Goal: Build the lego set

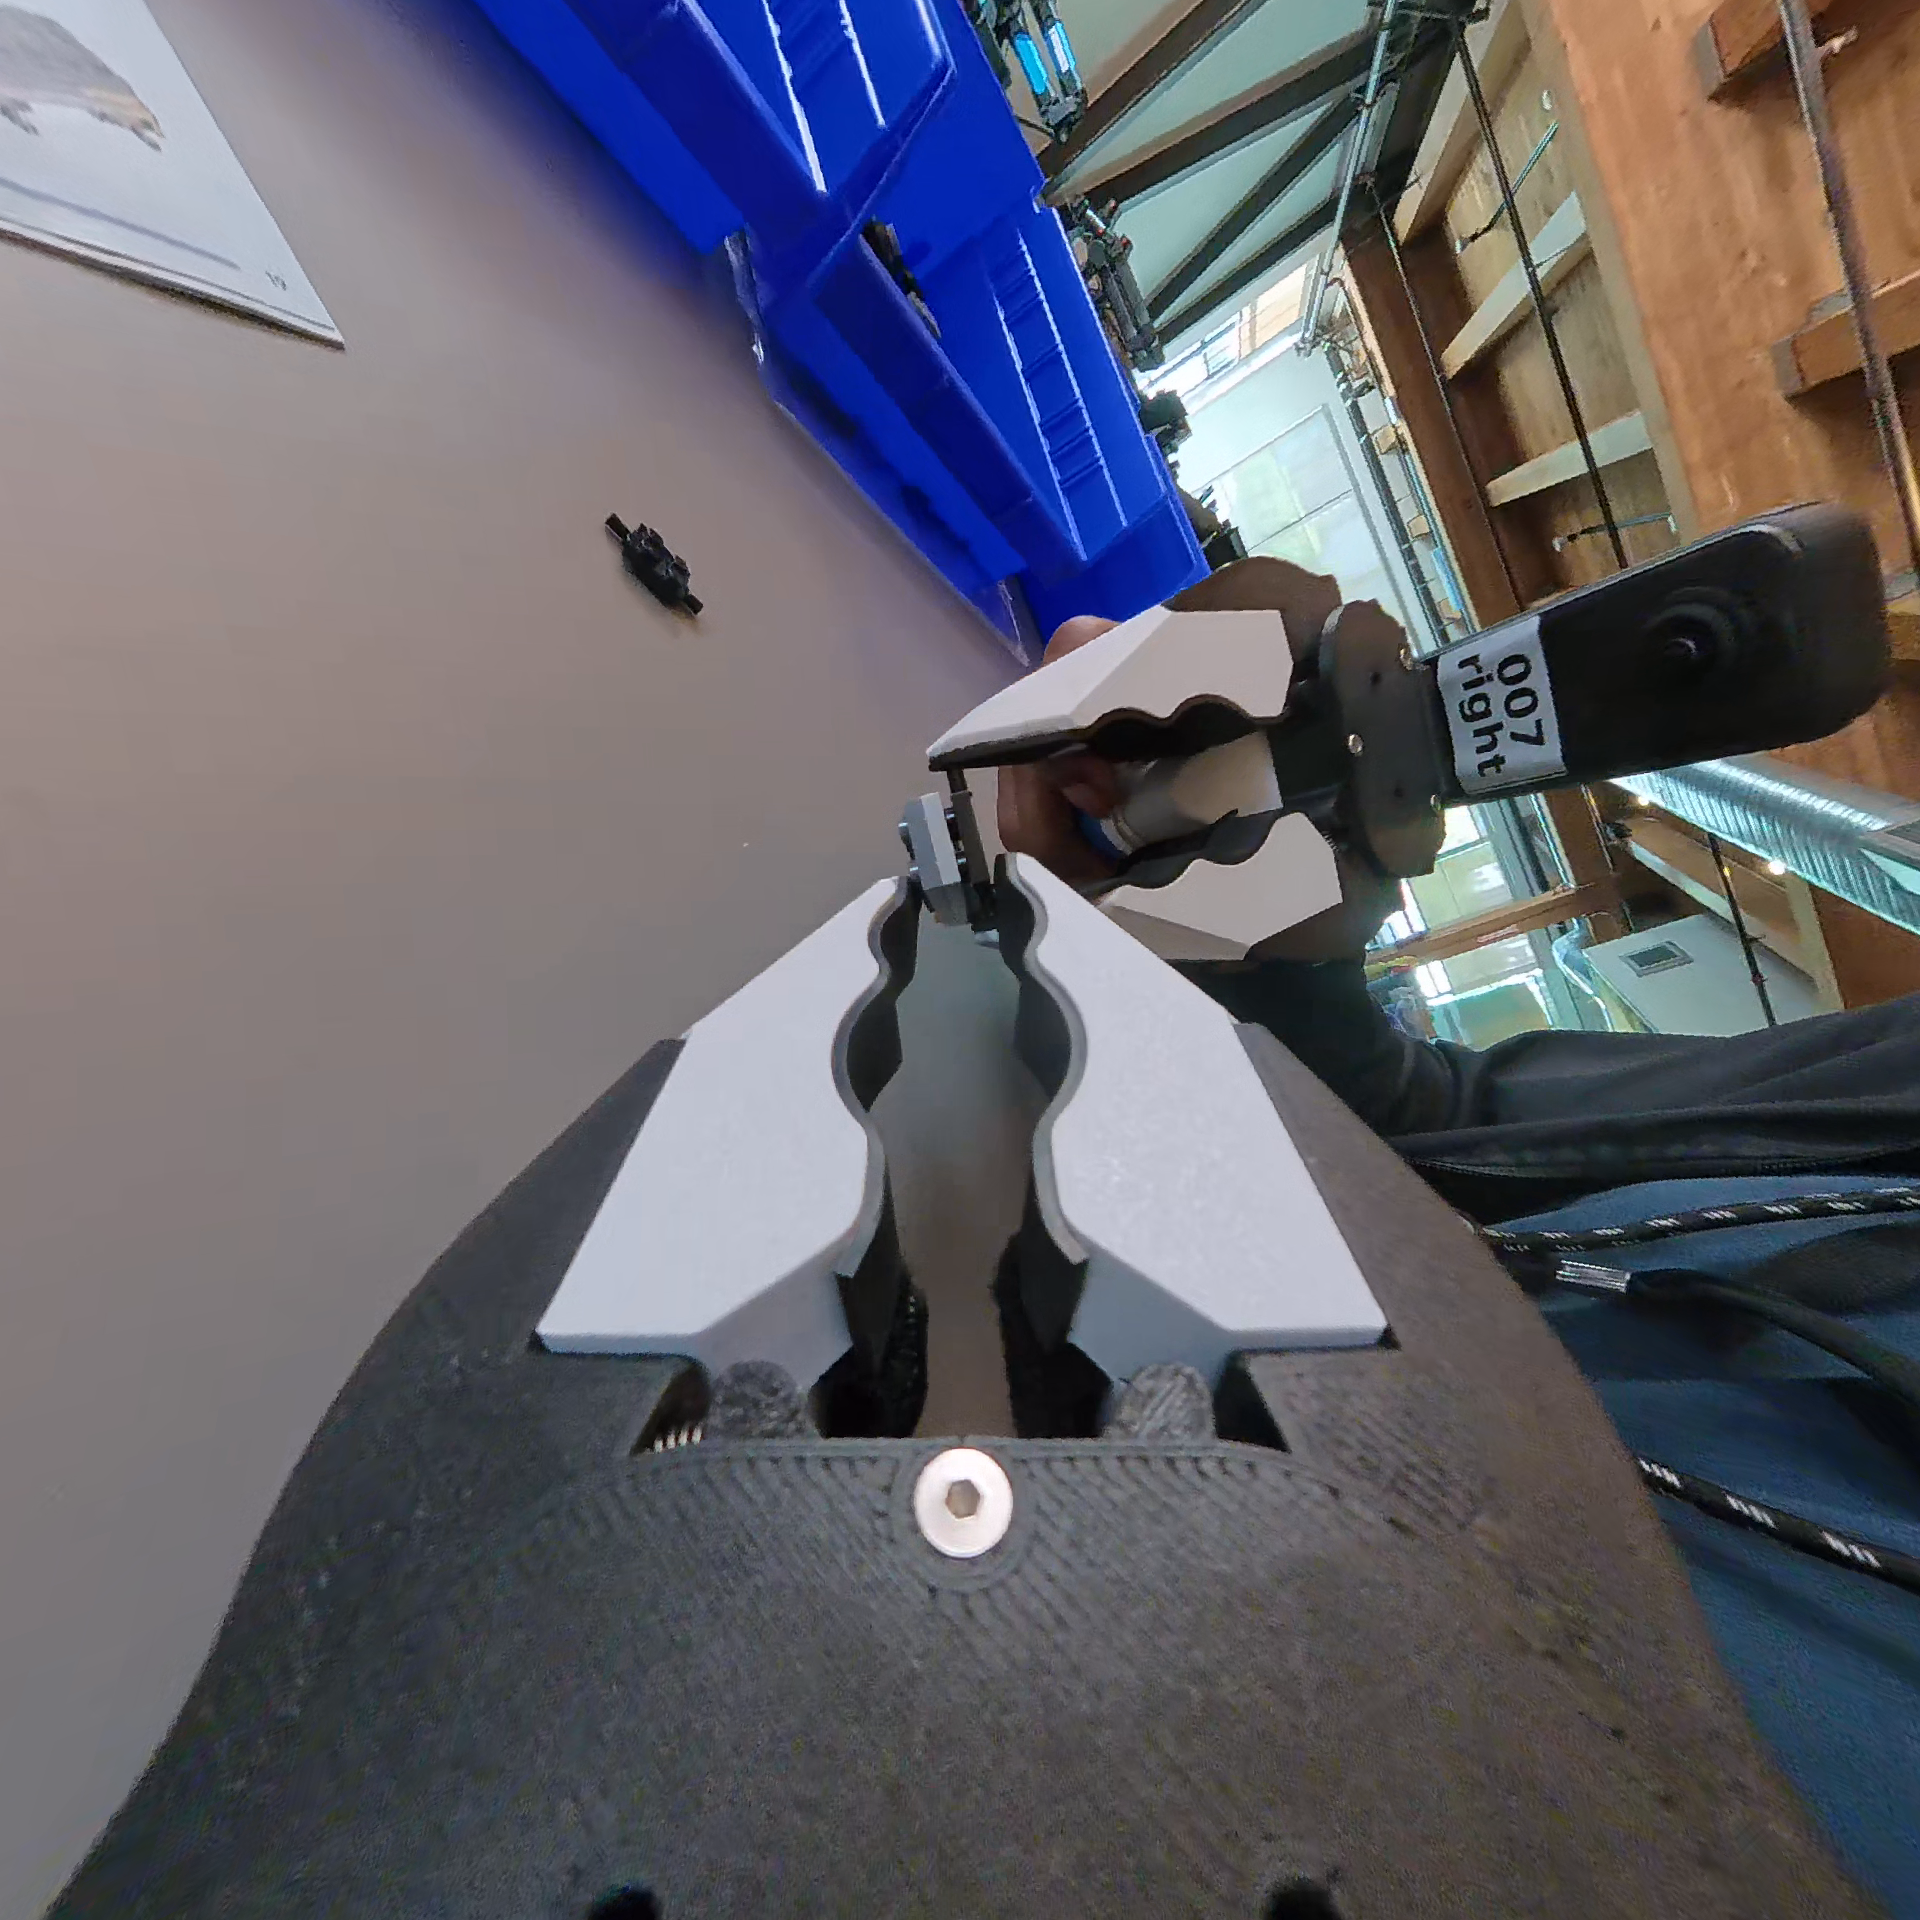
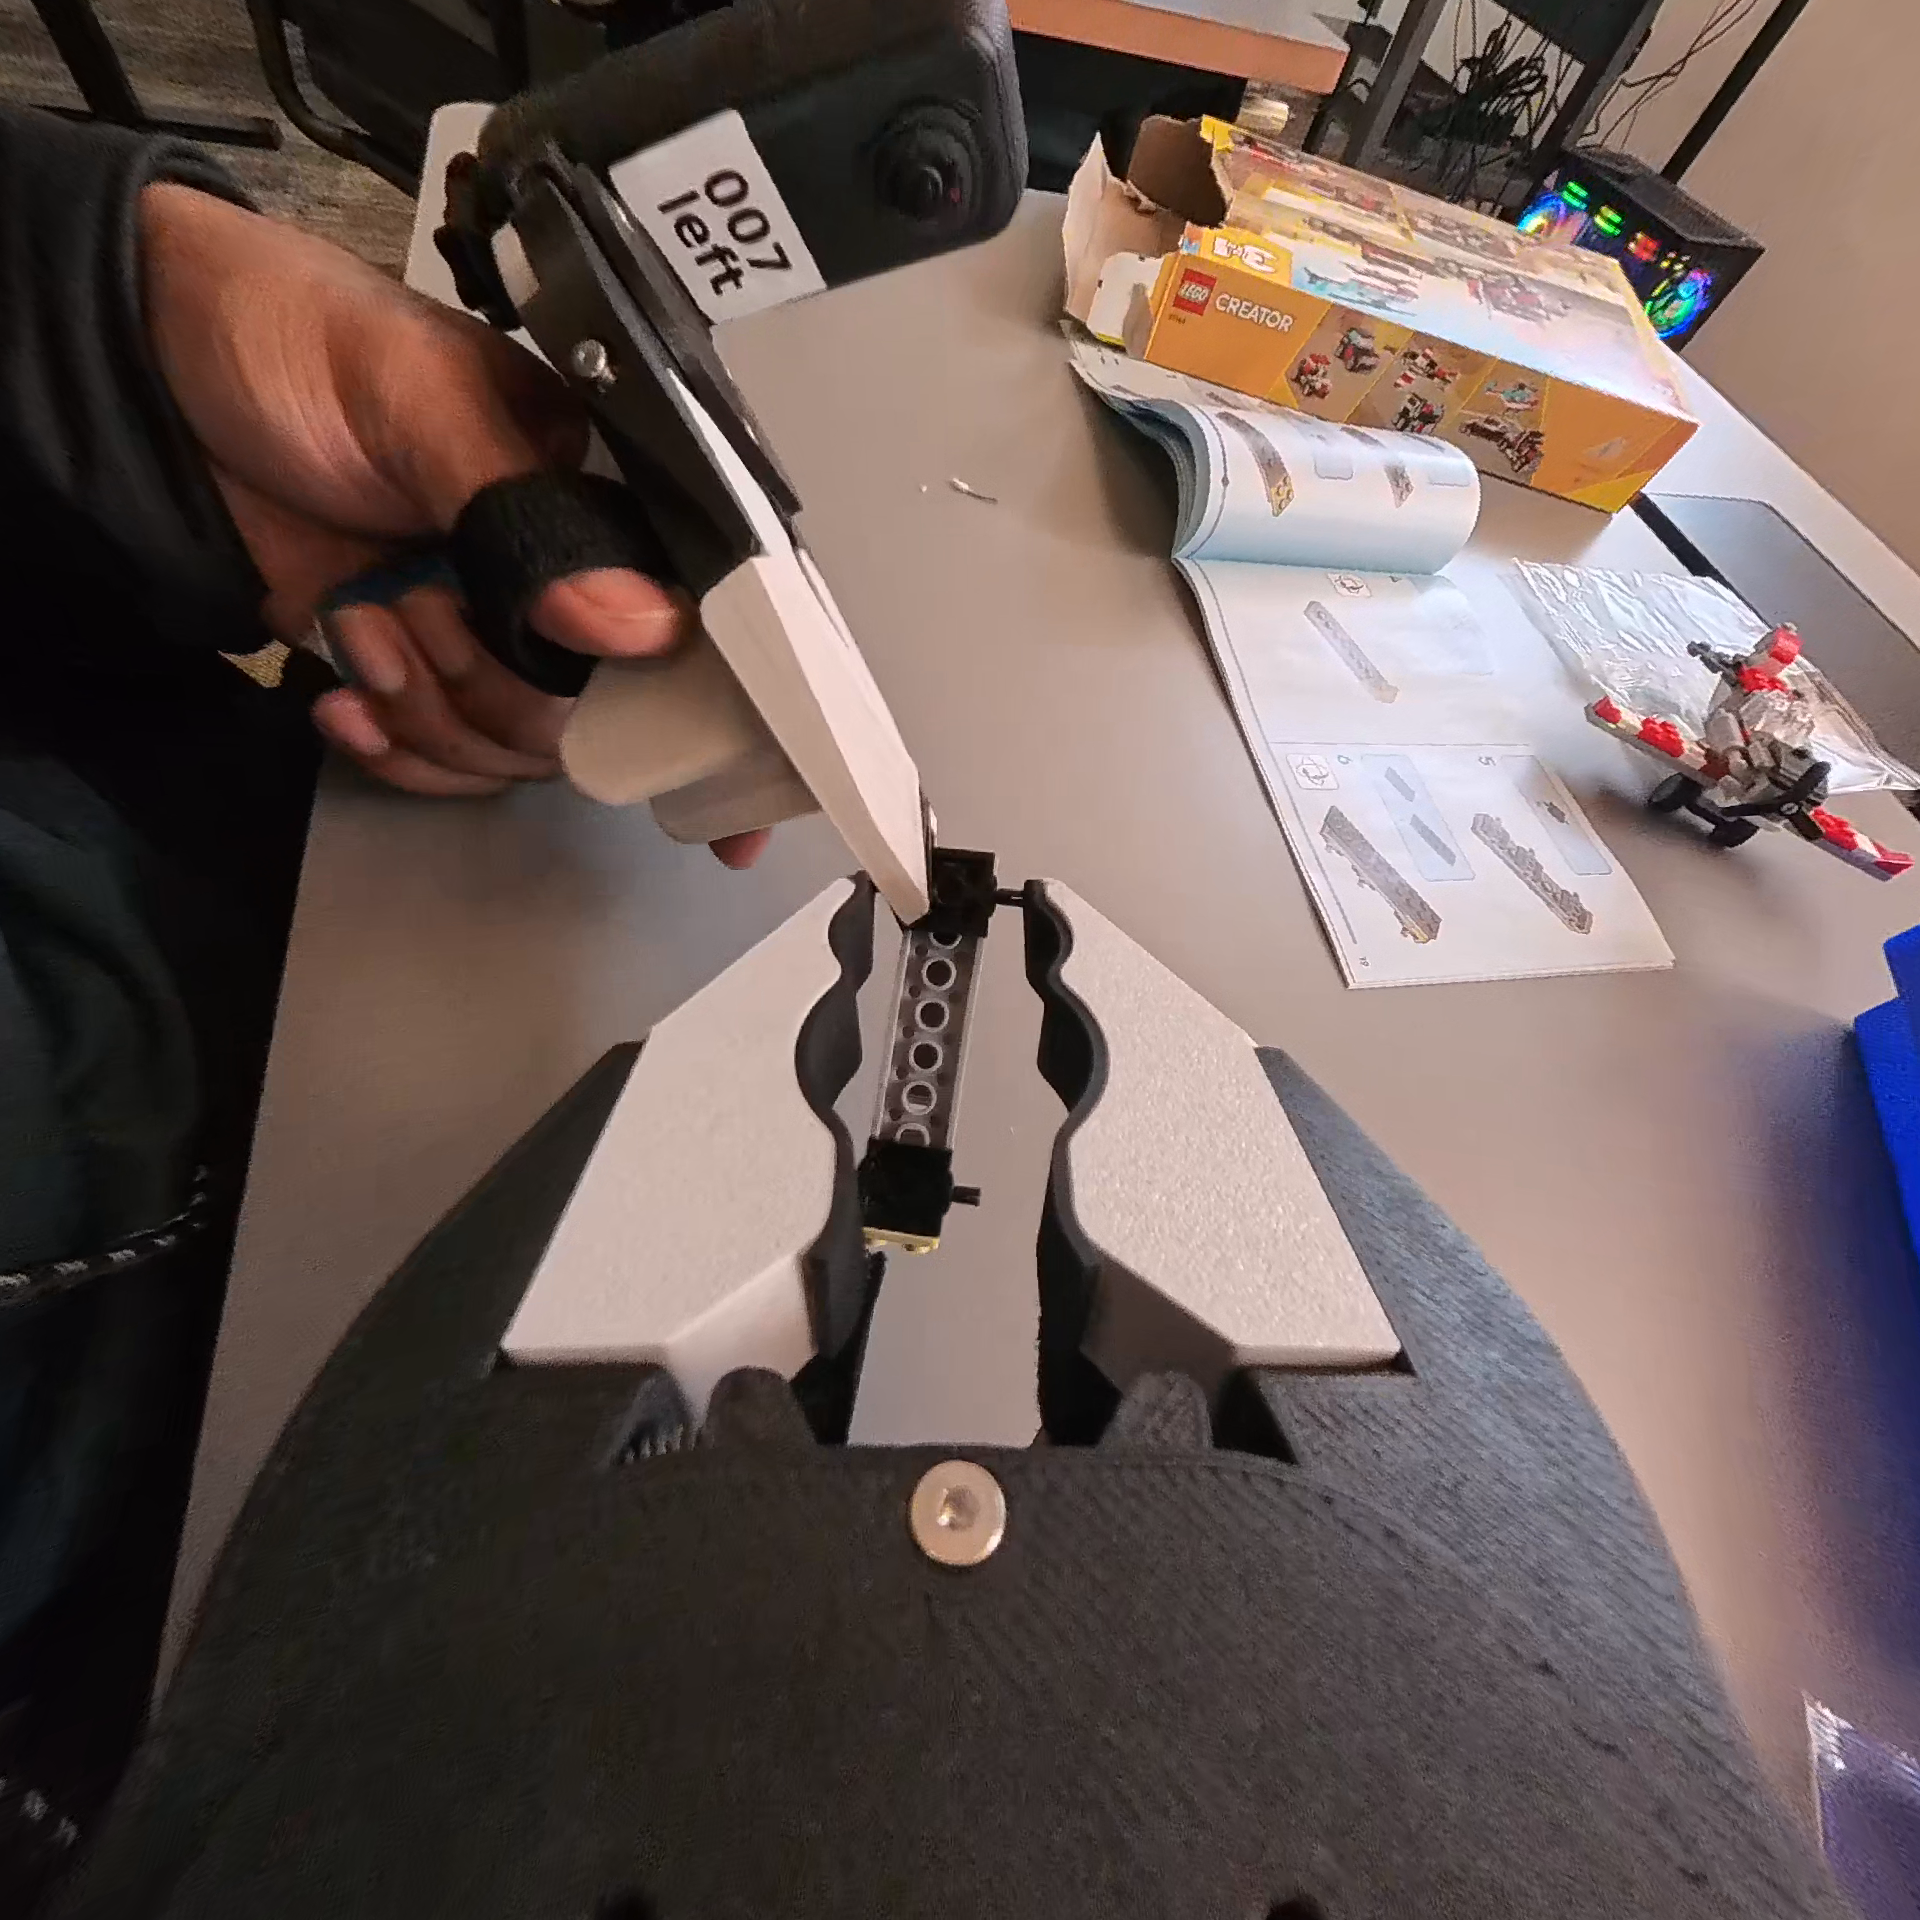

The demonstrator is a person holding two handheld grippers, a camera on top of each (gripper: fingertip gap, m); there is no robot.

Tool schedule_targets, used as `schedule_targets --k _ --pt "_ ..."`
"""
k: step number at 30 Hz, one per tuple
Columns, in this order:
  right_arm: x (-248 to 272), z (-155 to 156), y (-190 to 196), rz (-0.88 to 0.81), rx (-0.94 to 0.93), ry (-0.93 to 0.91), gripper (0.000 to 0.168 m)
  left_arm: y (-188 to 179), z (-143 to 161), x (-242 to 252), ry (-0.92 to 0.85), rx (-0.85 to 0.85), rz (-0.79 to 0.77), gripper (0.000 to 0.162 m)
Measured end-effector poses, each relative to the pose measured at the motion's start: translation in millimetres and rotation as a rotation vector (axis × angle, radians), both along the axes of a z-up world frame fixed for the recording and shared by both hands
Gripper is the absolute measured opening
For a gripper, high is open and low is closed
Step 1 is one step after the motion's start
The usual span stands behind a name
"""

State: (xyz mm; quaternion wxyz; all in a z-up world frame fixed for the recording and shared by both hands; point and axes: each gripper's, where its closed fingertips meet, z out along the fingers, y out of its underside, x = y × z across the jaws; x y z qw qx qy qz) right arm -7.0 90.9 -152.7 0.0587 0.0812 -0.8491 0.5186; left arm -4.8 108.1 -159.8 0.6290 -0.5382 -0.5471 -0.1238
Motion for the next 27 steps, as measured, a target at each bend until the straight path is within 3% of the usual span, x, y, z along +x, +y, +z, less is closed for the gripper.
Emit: schedule_targets --k 17,27 --pt "0.1 1.9 -0.4 -0.022 -0.036 0.013 0.029 -1.7 1.5 -0.1 0.033 -0.038 0.002 0.015" --pt "0.1 3.6 -1.0 -0.041 -0.060 -0.069 0.029 -2.7 3.1 -0.3 0.052 -0.051 0.002 0.015"
